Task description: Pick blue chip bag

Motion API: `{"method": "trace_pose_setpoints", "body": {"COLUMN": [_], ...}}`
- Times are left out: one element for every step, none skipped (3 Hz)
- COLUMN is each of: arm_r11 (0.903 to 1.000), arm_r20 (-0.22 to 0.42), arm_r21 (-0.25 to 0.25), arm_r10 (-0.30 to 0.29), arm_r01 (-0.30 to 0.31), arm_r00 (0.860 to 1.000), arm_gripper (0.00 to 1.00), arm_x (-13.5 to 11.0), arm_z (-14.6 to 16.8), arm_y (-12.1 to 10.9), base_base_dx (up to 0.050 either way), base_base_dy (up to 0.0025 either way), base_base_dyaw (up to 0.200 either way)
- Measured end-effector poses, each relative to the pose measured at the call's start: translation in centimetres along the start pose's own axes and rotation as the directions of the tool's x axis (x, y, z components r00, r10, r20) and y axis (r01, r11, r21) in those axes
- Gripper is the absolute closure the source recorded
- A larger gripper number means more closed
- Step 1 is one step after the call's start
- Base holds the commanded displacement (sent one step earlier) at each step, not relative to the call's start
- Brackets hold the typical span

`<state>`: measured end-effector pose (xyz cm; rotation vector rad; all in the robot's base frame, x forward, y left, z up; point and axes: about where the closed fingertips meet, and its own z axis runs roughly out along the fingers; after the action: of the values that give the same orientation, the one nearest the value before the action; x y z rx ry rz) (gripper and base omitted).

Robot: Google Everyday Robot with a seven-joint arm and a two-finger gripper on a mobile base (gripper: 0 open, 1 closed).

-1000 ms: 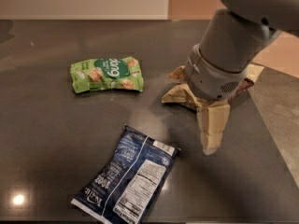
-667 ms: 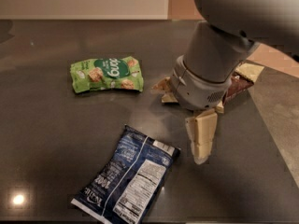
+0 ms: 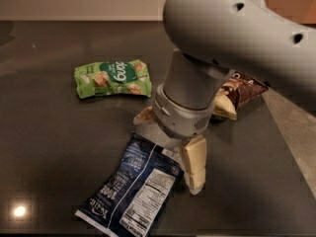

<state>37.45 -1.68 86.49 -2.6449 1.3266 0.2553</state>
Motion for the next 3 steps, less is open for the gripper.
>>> {"method": "trace_pose_setpoints", "body": {"arm_r11": [0.9983, 0.9959, 0.9949], "arm_r20": [0.0, -0.008, -0.018], "arm_r21": [-0.028, -0.039, -0.033], "arm_r10": [-0.051, -0.082, -0.095], "arm_r01": [0.051, 0.081, 0.095], "arm_r00": [0.999, 0.997, 0.995], "arm_gripper": [0.0, 0.0, 0.18], "arm_x": [-1.0, -1.4, -1.6], "arm_z": [2.3, 4.1, 4.8], "arm_y": [0.0, -0.6, -1.2], "base_base_dx": [0.0, 0.0, 0.0], "base_base_dy": [0.0, 0.0, 0.0], "base_base_dyaw": [0.0, 0.0, 0.0]}}
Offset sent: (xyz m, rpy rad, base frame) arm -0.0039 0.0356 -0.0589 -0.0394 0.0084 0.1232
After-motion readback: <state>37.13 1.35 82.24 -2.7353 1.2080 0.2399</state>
